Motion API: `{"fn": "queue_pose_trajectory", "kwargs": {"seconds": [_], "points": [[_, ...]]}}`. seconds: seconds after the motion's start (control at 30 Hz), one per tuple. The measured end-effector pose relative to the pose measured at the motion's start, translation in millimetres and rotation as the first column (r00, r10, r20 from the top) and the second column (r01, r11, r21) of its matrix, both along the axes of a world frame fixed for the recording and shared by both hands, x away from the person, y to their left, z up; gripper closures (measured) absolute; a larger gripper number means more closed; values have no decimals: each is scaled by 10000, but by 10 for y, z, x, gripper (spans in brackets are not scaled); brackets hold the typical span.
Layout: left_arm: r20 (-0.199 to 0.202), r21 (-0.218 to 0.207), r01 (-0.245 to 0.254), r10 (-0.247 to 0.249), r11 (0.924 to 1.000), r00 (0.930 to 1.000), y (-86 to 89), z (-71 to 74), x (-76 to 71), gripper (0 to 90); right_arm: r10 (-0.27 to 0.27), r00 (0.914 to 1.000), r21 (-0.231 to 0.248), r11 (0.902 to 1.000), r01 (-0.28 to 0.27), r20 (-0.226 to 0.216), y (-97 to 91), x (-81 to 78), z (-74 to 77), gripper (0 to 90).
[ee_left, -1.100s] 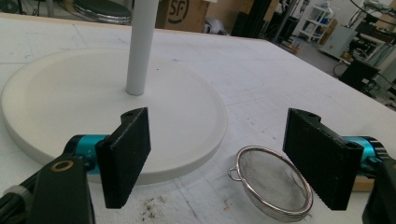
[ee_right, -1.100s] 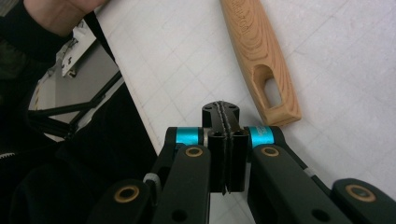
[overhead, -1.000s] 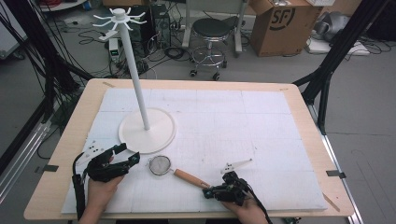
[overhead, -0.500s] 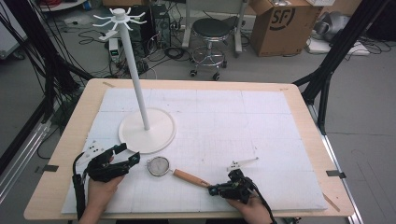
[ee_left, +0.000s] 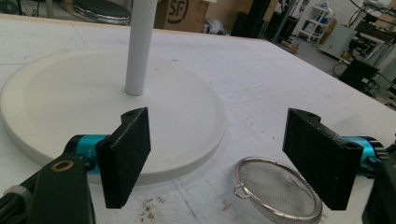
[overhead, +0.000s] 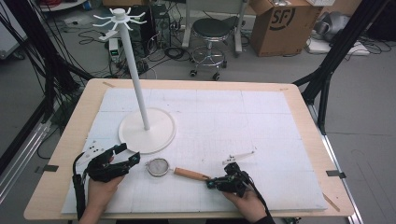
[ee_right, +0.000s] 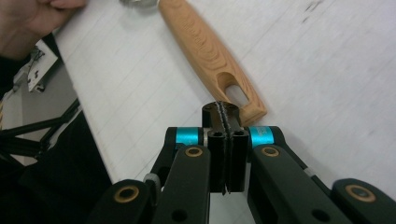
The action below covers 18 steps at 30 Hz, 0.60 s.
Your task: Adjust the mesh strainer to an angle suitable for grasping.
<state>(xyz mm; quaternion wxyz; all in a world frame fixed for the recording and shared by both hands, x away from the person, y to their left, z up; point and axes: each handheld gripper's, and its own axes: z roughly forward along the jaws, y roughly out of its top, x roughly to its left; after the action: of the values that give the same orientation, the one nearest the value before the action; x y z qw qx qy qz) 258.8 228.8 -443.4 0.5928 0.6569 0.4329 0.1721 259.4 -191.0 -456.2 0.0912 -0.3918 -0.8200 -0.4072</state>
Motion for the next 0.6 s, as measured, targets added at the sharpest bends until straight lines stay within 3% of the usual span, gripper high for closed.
{"fn": "queue_pose_trajectory", "kwargs": {"seconds": [0.6], "points": [[-31,41,4,-4,10000,10000,-3,-7,4,240,-1079,9941,114,9941,1078,85,-29,418,-10,900]]}}
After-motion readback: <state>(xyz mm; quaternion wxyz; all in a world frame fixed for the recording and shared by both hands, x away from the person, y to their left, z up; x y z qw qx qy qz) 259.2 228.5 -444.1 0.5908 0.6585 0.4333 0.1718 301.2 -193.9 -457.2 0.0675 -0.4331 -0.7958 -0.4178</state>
